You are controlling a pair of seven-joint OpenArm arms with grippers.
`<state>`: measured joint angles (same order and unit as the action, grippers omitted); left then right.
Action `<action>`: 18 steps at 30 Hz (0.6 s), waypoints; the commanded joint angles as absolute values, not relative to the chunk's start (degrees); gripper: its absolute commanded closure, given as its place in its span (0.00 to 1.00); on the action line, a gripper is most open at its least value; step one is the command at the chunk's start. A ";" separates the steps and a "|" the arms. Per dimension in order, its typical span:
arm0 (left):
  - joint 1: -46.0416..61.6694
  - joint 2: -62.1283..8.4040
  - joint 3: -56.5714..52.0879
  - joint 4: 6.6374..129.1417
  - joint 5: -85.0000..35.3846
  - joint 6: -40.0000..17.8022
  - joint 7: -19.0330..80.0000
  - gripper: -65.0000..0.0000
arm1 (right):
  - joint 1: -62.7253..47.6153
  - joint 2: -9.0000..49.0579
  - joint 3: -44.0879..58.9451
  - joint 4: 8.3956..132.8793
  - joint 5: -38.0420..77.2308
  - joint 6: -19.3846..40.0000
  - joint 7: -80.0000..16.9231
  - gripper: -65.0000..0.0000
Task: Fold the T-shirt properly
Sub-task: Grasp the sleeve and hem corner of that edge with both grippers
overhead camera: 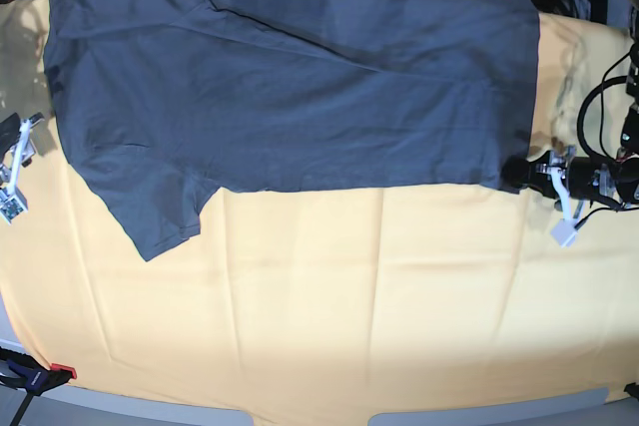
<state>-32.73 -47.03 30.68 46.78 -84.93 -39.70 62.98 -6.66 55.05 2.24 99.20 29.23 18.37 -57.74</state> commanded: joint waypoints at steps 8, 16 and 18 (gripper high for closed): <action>-34.17 -46.81 30.30 47.20 -85.00 -40.00 63.00 1.00 | -3.31 50.63 3.14 99.57 16.23 16.91 -38.98 0.49; -34.17 -46.81 30.30 47.20 -85.00 -40.00 63.02 1.00 | 6.02 42.15 3.14 90.67 31.59 17.45 -43.42 0.37; -34.15 -46.81 30.30 47.20 -85.00 -40.00 63.05 1.00 | 10.39 39.59 3.14 84.20 35.00 18.63 -44.01 0.37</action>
